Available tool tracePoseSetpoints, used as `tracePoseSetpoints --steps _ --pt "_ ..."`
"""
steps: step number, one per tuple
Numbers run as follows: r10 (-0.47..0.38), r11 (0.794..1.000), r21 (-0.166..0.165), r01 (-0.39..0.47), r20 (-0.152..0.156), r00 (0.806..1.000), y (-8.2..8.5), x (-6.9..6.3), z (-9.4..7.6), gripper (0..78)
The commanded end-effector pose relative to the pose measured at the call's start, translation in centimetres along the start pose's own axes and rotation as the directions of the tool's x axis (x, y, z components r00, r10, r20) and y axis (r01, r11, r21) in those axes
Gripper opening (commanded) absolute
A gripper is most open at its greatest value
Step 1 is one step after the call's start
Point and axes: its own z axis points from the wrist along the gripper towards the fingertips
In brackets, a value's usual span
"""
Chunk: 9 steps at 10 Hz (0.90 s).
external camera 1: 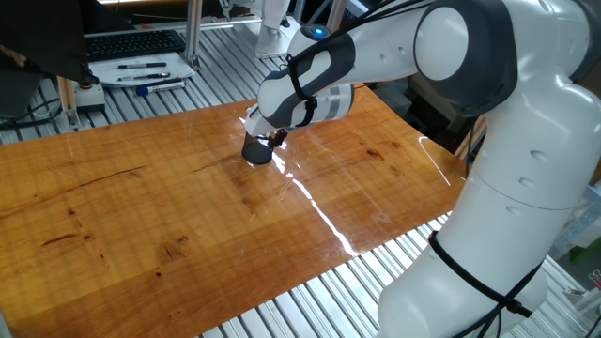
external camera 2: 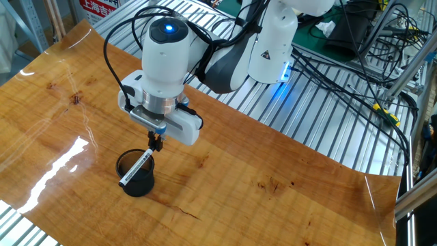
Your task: Put the pen into the pen holder
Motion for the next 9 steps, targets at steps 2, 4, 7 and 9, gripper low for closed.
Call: tracePoseSetpoints --steps 2,4,7,9 --pt "-0.002 1.0 0.001 0.002 0.003 1.0 -0.1 -0.1 -0.1 2.8" --pt "-0.002 1.0 0.001 0.002 0.003 1.0 -0.1 -0.1 -0.1 2.8" --pt "0.023 1.0 -0.001 -0.023 -0.036 0.999 -0.4 -0.1 -1.2 2.8" --pt "0.026 1.0 -0.001 -0.026 -0.038 0.999 -0.5 0.0 -1.8 2.8"
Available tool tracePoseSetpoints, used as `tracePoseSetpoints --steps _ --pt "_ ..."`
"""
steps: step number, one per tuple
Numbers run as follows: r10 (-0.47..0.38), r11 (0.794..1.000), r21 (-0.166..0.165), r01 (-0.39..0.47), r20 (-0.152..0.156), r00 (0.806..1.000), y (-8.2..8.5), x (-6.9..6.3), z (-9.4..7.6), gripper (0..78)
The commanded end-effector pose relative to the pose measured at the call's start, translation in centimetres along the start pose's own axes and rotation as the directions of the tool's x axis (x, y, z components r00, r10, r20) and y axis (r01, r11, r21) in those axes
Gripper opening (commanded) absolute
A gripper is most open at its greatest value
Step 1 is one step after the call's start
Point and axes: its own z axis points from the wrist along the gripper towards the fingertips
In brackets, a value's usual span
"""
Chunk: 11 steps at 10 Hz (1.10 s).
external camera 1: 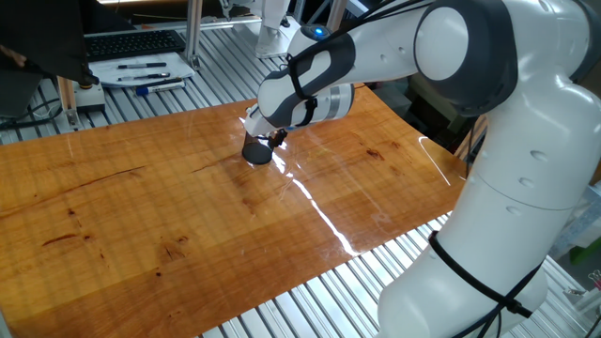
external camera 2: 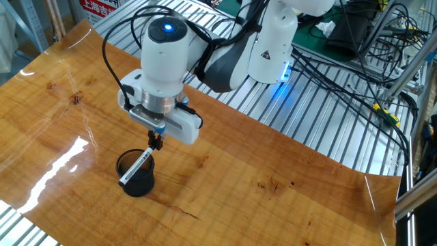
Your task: Put the pen into the pen holder
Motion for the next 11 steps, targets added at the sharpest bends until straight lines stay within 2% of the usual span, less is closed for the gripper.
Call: tracePoseSetpoints --steps 1,2,3,7,8,9,10,11 --pt "0.017 1.0 -0.001 -0.017 -0.021 1.0 -0.4 0.0 -1.3 2.8" --pt "0.017 1.0 -0.002 -0.017 -0.026 1.0 -0.5 0.1 -2.0 2.8" --pt "0.034 0.999 -0.005 -0.035 -0.074 0.997 -0.4 0.1 -3.3 2.8" --pt "0.06 0.998 -0.002 -0.062 -0.166 0.984 0.0 0.3 -6.9 2.8" --pt "0.06 0.998 -0.002 -0.062 -0.166 0.984 0.0 0.3 -6.9 2.8" --pt "0.084 0.996 0.006 -0.085 -0.235 0.968 0.6 -0.4 -8.7 2.8" --pt "0.084 0.996 0.006 -0.085 -0.236 0.968 0.6 -0.4 -8.8 2.8" --pt "0.111 0.994 0.019 -0.111 -0.321 0.94 1.1 -1.5 -10.3 2.8"
